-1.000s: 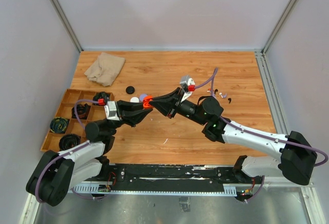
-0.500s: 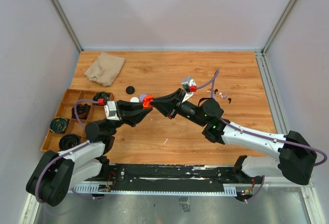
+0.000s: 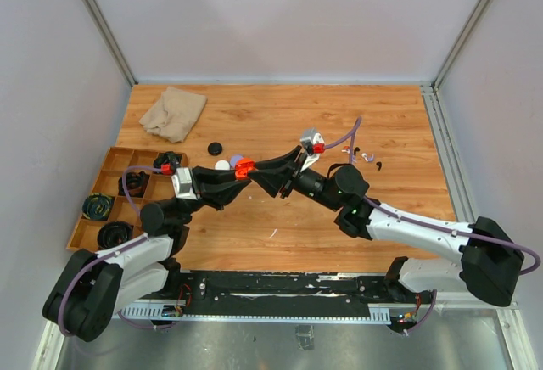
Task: Insert the wireless bluetooth earbuds into the charging case
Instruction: Place the earbud in the charging case, then pick up the earbud from the center of the board.
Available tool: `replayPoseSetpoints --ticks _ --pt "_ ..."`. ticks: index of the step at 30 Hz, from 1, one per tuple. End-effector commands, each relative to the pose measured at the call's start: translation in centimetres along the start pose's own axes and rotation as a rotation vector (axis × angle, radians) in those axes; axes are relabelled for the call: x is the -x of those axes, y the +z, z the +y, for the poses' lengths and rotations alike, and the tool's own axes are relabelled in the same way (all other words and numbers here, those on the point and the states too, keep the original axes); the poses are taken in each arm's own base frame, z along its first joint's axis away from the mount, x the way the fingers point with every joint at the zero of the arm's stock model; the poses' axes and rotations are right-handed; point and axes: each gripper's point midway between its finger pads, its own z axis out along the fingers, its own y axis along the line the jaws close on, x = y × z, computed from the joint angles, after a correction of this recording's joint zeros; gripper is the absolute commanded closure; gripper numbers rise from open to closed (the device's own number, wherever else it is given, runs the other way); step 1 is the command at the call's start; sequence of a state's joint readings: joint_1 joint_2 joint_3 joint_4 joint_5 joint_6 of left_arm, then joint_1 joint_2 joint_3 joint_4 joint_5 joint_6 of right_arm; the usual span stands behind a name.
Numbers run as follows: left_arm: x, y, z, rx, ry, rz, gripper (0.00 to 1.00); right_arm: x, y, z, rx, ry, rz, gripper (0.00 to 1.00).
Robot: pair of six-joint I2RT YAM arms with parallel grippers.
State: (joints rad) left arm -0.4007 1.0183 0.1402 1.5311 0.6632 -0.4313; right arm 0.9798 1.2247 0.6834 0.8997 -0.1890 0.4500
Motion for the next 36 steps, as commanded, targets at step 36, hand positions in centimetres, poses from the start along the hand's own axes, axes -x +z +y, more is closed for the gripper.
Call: replayPoseSetpoints --ticks 36 --pt "-3.1 -1.7 2.3 0.088 0.157 0.085 1.00 -2.4 -17.1 -31.7 -1.003 -0.147 0.880 0.43"
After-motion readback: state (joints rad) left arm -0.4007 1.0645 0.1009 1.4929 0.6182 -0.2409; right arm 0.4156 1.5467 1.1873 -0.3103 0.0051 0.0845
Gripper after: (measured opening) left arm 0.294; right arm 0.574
